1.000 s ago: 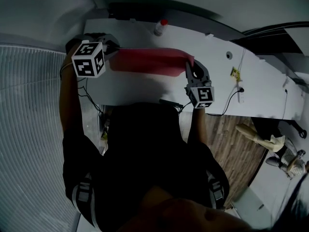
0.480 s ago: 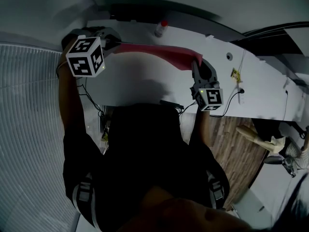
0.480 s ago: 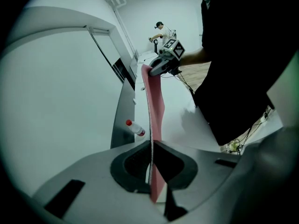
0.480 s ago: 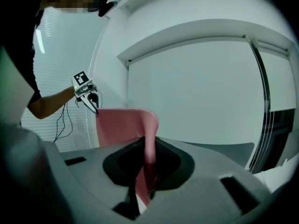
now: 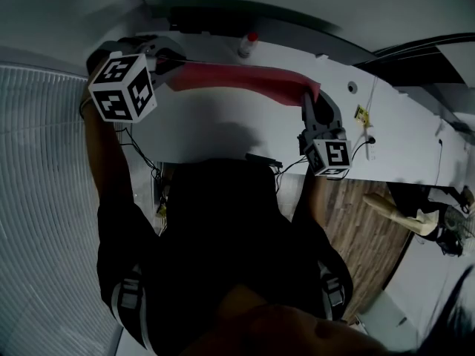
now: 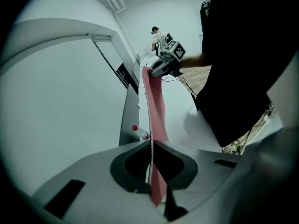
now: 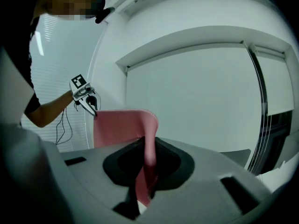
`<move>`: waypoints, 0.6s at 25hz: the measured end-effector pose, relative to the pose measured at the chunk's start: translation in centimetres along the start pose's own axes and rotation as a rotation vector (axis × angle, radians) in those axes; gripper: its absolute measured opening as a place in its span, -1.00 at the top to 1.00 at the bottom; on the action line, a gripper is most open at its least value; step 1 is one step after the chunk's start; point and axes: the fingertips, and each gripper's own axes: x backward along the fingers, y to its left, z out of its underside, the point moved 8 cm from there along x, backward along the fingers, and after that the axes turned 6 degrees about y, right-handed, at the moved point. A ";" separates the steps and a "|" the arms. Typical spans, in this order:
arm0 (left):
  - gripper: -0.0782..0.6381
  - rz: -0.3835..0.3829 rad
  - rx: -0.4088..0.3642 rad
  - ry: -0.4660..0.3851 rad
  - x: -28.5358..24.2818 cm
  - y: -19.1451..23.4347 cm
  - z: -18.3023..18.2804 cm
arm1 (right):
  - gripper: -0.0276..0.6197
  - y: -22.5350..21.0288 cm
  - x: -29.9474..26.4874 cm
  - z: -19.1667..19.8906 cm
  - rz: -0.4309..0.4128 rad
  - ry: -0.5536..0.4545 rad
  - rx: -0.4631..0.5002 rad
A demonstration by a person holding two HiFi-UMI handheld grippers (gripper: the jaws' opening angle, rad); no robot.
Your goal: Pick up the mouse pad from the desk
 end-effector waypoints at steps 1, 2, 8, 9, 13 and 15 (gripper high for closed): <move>0.74 0.000 -0.002 -0.002 0.1 -0.1 0.1 | 0.80 0.1 0.1 -0.1 0.001 -0.001 -0.002; 0.74 0.001 -0.003 -0.005 0.1 -0.3 0.1 | 0.80 0.2 0.1 -0.1 0.003 -0.003 -0.004; 0.74 0.008 -0.005 -0.011 0.2 -0.5 0.4 | 0.80 0.6 0.1 -0.1 0.003 -0.001 -0.015; 0.74 0.008 -0.005 -0.010 0.2 -0.5 0.3 | 0.80 0.6 0.1 -0.1 0.002 0.001 -0.018; 0.74 0.010 -0.009 -0.006 0.2 -0.3 0.2 | 0.80 0.4 0.2 0.1 -0.001 0.005 -0.028; 0.74 0.011 -0.009 -0.007 0.1 -0.4 0.2 | 0.80 0.4 0.2 0.2 -0.002 0.006 -0.029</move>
